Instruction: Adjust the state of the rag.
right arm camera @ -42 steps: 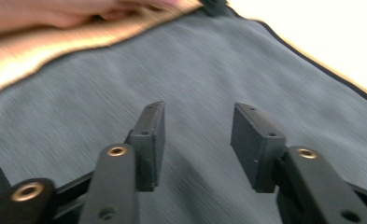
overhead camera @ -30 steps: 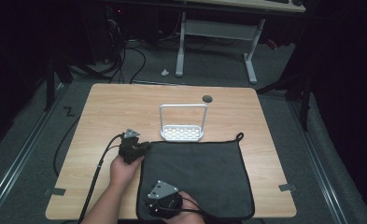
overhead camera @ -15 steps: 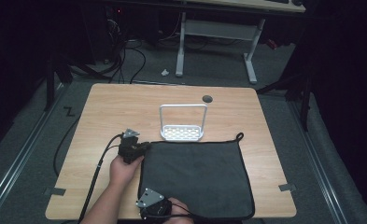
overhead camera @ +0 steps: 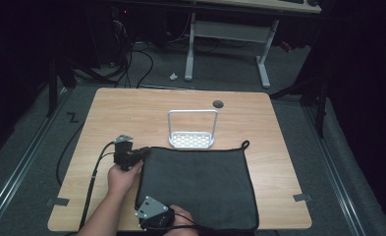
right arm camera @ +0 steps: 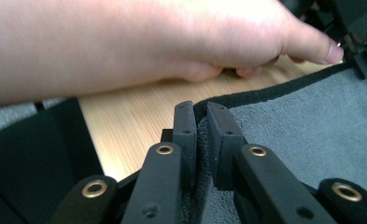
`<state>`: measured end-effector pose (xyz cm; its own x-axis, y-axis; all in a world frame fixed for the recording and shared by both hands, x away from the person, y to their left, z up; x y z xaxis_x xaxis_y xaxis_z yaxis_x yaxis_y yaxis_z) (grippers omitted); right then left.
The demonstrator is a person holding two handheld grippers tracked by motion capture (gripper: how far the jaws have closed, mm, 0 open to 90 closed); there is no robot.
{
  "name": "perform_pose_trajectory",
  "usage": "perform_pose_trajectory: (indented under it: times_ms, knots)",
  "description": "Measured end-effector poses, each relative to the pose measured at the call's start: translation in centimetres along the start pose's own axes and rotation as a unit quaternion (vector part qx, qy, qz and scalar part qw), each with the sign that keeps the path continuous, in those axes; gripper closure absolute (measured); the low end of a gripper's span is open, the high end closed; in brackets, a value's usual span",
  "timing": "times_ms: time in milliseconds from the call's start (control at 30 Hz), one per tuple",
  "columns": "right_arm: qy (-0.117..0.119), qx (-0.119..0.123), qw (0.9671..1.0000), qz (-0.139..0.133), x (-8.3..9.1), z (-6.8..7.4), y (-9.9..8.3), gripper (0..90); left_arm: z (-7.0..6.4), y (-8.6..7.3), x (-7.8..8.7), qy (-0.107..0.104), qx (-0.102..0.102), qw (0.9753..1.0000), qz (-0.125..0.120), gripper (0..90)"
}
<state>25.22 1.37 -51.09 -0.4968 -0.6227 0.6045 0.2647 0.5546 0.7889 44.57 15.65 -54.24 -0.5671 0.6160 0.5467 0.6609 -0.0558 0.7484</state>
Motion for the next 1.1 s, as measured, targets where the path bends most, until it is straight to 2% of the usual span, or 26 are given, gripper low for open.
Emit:
perform_pose_trajectory:
  times_ms: [133,233,333,400,467,567,733,867,967,1100]
  knots:
    - [0.015,0.011,0.9997,-0.014,-1.2,1.7,1.7,83.6,2.1,-0.4,3.0,0.019,0.011,0.9997,-0.013,82.5]
    - [0.031,0.018,0.9989,-0.031,-2.3,3.2,3.1,83.5,3.8,-0.6,6.2,0.037,0.016,0.9988,-0.026,82.5]
    - [0.047,0.027,0.9975,-0.046,-3.1,4.7,4.4,83.5,5.1,-0.6,8.6,0.053,0.018,0.9980,-0.031,82.6]
    - [0.053,0.030,0.9967,-0.053,-3.5,5.3,5.1,83.5,5.6,-0.5,9.7,0.062,0.022,0.9972,-0.034,82.6]
    - [0.054,0.034,0.9962,-0.059,-3.5,5.6,5.7,83.5,5.7,-0.2,10.1,0.064,0.030,0.9969,-0.036,82.7]
    - [0.048,0.034,0.9961,-0.066,-2.9,5.2,5.9,83.5,4.6,0.5,9.6,0.058,0.024,0.9971,-0.043,82.7]
    - [0.014,0.033,0.9962,-0.079,-0.2,3.1,5.0,83.5,1.2,1.7,7.0,0.050,0.013,0.9973,-0.053,82.4]
    - [-0.023,0.015,0.9965,-0.079,2.4,0.7,2.6,83.5,-1.7,2.3,4.2,0.054,0.007,0.9970,-0.056,82.4]
    - [-0.046,-0.002,0.9964,-0.071,4.4,-1.2,0.6,83.5,-3.8,2.6,2.4,0.038,-0.009,0.9975,-0.058,82.4]
    - [-0.066,-0.032,0.9951,-0.067,6.6,-3.1,-1.8,83.4,-6.1,3.1,0.6,0.032,-0.027,0.9977,-0.053,82.4]
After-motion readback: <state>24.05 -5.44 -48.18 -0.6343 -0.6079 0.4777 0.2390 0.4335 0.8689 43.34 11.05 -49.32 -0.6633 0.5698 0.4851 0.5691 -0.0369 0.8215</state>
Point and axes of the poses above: each handheld gripper's, and its own axes: x roughly backward along the jaws, y roughly out of its top, z roughly to its left, the point moved 2 cm from there along -x, roughly forward along the jaws, and after that the axes turned 2 degrees about -x, right-handed, at the moved point
